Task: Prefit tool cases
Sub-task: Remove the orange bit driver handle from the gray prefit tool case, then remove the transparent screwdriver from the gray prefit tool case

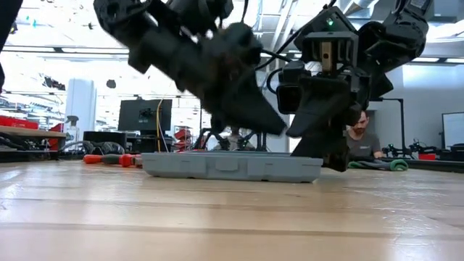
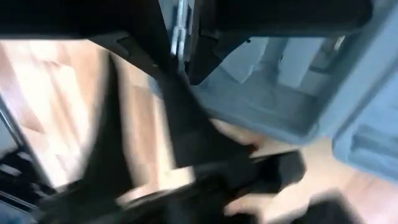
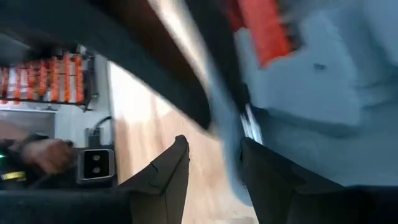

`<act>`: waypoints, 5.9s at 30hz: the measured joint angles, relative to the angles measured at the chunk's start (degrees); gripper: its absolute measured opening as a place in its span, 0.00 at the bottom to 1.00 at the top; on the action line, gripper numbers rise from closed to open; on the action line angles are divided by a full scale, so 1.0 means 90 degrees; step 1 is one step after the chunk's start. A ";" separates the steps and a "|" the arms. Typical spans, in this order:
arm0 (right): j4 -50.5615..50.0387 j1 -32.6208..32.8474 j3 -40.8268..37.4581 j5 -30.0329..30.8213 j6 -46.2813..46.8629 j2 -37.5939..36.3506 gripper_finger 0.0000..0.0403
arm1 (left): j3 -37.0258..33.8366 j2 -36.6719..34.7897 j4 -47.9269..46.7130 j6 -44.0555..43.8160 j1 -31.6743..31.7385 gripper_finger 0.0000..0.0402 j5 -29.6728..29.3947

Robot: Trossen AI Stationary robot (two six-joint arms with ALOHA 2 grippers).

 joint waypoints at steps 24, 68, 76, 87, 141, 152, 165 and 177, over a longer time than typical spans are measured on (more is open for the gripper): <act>-0.1149 0.0009 0.0007 0.1106 -0.0641 -0.0059 0.30 | 0.0002 -0.1183 -0.4230 0.1463 -0.0083 0.26 0.0023; -0.1671 0.0080 0.0024 0.2009 -0.0295 -0.0083 0.00 | -0.0310 -0.1721 -0.4235 0.1283 -0.0037 0.49 -0.0070; -0.1639 0.0080 0.0024 0.2018 -0.0292 -0.0083 0.00 | -0.0309 -0.1434 -0.4020 0.1106 -0.0037 0.34 0.0139; -0.1420 0.0092 -0.0006 0.1968 -0.0347 -0.0066 0.03 | -0.0304 -0.1483 -0.4094 0.0594 -0.0029 0.16 0.0395; -0.1741 0.0656 -0.0029 0.2713 0.0196 -0.0971 0.28 | -0.1324 -0.2902 -0.5322 0.1190 0.3179 0.44 -0.1510; -0.1739 0.0664 -0.0029 0.2713 0.0157 -0.0972 0.28 | -0.1324 -0.4062 -0.5751 -0.0271 0.2584 0.41 -0.0403; -0.1856 0.0306 -0.0022 0.3346 -0.0106 -0.0975 0.07 | -0.1324 -0.2708 -0.4548 -0.3987 -0.1585 0.01 -0.2558; -0.1722 0.0386 0.0004 0.2649 0.0145 -0.0396 0.01 | -0.1304 -0.1110 -0.2980 -0.3940 -0.1221 0.00 -0.1909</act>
